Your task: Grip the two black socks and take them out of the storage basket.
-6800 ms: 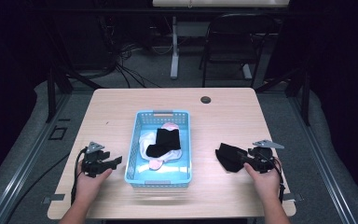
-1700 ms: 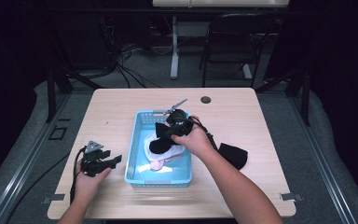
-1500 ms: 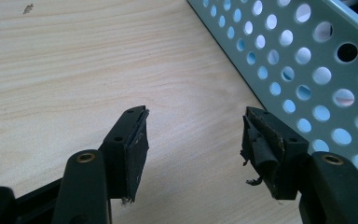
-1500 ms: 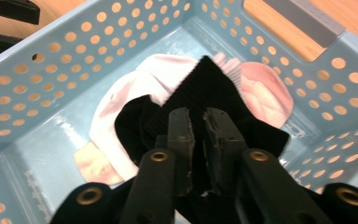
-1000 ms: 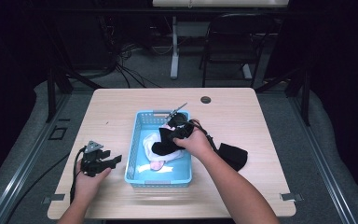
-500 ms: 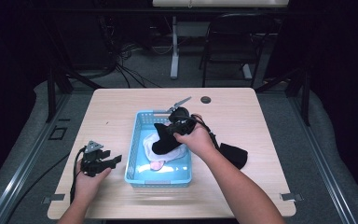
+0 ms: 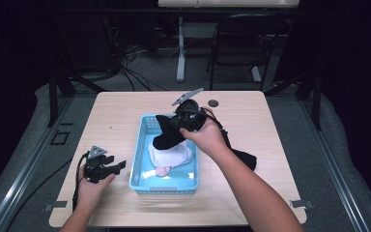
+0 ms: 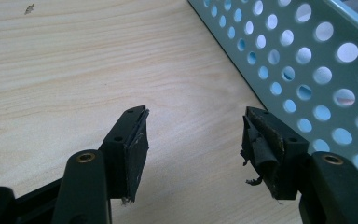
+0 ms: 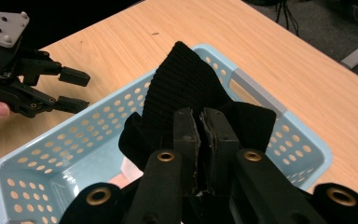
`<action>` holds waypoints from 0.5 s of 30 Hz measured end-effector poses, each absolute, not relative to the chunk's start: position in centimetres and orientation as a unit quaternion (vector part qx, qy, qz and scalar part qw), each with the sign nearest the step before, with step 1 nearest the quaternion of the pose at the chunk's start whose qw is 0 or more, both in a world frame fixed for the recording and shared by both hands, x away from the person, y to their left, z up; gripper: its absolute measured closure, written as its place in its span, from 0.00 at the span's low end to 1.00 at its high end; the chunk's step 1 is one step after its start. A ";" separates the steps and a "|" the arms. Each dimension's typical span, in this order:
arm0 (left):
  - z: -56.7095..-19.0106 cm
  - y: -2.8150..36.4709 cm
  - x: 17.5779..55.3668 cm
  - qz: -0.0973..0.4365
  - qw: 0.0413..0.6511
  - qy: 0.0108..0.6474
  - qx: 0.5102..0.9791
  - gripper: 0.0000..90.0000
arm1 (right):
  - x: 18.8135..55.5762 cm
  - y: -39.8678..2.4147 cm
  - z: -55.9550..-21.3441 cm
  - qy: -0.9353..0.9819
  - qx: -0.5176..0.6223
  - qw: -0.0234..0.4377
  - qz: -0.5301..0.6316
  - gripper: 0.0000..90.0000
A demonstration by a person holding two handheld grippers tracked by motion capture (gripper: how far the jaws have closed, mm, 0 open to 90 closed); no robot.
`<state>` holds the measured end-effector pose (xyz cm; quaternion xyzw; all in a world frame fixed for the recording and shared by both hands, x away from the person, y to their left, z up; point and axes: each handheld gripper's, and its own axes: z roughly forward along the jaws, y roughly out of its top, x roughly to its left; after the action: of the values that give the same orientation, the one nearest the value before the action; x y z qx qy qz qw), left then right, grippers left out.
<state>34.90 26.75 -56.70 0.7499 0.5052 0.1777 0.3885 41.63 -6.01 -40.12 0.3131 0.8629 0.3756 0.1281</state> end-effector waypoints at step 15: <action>-56.8 26.7 34.9 0.176 0.385 0.507 0.751 0.45 | 40.5 -11.2 -38.4 0.850 0.337 0.151 0.376 0.94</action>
<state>34.95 26.75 -56.76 0.7508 0.5067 0.1763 0.3854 40.46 -11.18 -38.40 0.3369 0.8499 0.3759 0.1514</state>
